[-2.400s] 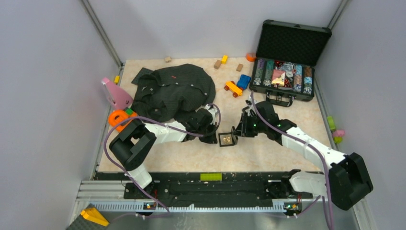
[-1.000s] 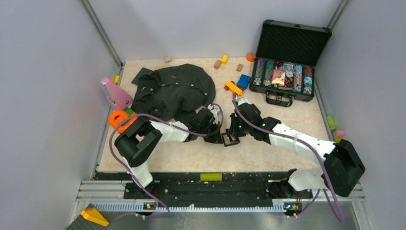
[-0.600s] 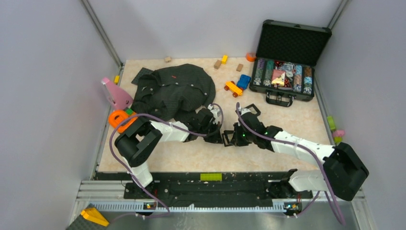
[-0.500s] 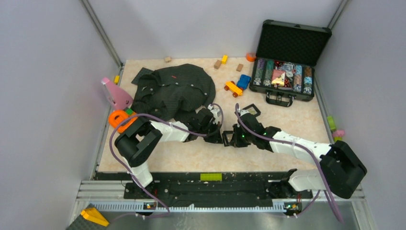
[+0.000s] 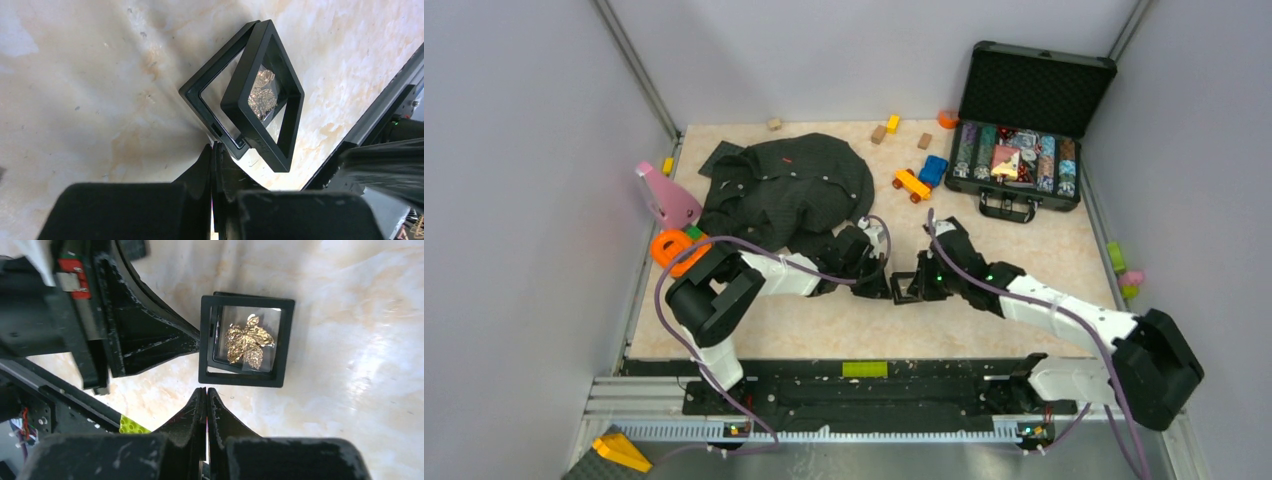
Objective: Remove the brooch from the garment
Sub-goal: Move the brooch box to the center of the board.
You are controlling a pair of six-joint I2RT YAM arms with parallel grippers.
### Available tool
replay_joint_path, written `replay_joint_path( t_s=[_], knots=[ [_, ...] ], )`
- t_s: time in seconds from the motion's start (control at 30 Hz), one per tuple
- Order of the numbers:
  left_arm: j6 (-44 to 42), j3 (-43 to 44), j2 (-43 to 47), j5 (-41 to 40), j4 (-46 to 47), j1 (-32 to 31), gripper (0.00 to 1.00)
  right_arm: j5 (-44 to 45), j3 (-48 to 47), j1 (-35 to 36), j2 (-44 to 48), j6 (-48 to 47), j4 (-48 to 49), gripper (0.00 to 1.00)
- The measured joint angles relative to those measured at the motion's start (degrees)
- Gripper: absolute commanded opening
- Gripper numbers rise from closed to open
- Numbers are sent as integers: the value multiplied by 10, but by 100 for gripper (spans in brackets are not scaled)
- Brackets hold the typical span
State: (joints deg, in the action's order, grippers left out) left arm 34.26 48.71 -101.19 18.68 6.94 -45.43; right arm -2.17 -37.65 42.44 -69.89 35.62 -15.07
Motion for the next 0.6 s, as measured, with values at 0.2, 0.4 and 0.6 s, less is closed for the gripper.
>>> replay_joint_path(
  t_s=[0.2,0.4,0.6],
  knots=[
    [41,-5,-18,3,56,-2,0,47,0,-44,134,-7,-42,11],
    [86,20,-61,-14,114,-15,0,138,2,-55,274,-9,-66,11],
    [96,116,-138,-48,139,-21,0,208,12,-55,387,-21,-85,11]
  ],
)
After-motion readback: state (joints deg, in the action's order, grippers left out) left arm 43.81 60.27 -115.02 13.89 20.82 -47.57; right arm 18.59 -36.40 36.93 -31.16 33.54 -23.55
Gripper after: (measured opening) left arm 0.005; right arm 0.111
